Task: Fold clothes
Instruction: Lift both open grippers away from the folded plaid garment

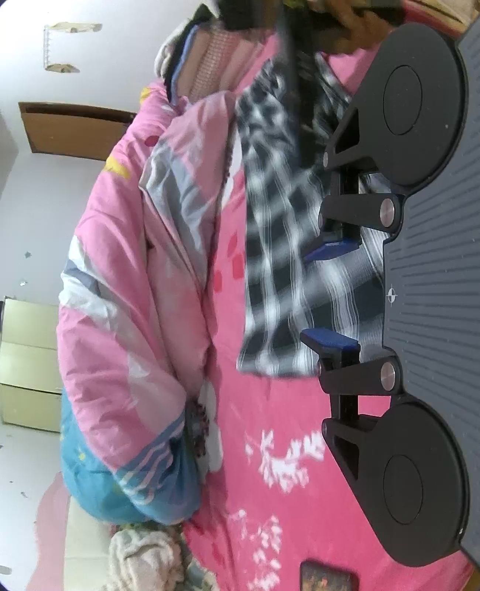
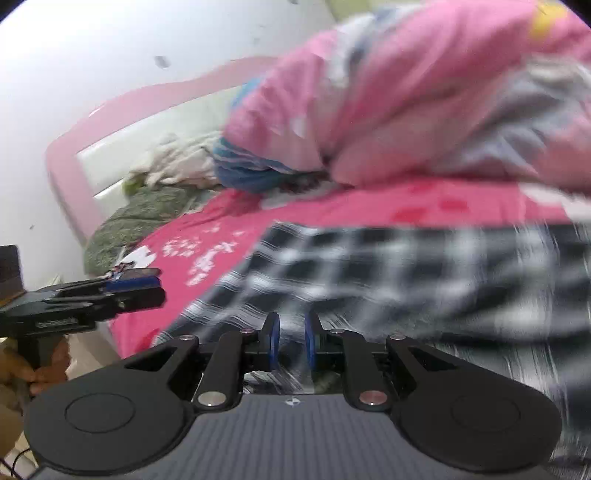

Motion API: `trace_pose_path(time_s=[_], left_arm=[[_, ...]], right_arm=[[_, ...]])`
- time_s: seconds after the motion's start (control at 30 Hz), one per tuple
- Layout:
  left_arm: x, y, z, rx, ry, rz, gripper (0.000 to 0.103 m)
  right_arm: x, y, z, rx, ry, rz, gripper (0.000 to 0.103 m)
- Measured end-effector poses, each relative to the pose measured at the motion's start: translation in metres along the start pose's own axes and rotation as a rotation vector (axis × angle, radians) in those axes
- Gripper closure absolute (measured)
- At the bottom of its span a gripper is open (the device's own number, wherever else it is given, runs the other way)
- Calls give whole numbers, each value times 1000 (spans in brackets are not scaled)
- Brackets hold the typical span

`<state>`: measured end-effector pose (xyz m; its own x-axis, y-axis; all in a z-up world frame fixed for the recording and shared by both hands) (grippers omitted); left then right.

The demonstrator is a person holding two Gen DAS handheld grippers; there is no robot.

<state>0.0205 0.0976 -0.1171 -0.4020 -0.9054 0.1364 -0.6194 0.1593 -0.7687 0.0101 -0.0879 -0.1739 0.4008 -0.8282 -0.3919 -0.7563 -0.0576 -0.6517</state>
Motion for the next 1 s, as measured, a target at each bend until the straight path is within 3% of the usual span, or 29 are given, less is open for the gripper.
trace_pose_path(time_s=[0.07,0.2,0.3,0.4,0.47,0.5,0.53,0.57,0.63,0.73,0.9,1.0], left_arm=[[7,0,7,-20,8,-14,61],[24,-4,21,-70,22,-9,61],[44,-9,36,-125,34,28,60],[63,-7,57,-184,38,77,59],[72,-2,69,-224,34,102,59],[74,1,72,-240,27,111,59],[74,2,73,-251,18,119,59],[74,3,73,-256,16,119,59],[72,4,73,-262,22,102,59],[70,4,73,-269,20,88,59],[68,-1,64,-224,15,54,59],[64,-16,58,-163,11,-21,59]], right_arm=[[9,17,7,-38,-18,40,88],[7,16,-23,12,-42,26,88],[26,1,-52,108,31,44,88],[53,-5,-69,148,143,65,88],[67,5,-67,76,236,37,87],[74,14,-63,8,278,18,80],[78,26,-61,-55,307,-10,80],[77,35,-66,-68,325,-52,80],[73,45,-75,-111,376,-122,80],[74,43,-90,-146,444,-131,80],[70,3,-106,-13,406,-90,80],[84,0,-91,-43,443,-86,80]])
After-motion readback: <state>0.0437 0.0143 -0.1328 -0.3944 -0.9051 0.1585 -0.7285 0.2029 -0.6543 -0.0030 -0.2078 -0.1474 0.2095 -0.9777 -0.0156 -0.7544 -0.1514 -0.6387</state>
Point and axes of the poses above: each gripper's, at about its wrist camera, not at the fingertips, and z roughly the way its jaws point, x to its right, y to its underside, the point moved 8 cm from there along z, roughly the way its jaws point, and after that the axes turned 12 degrees about -x, right-handed, at the moved point
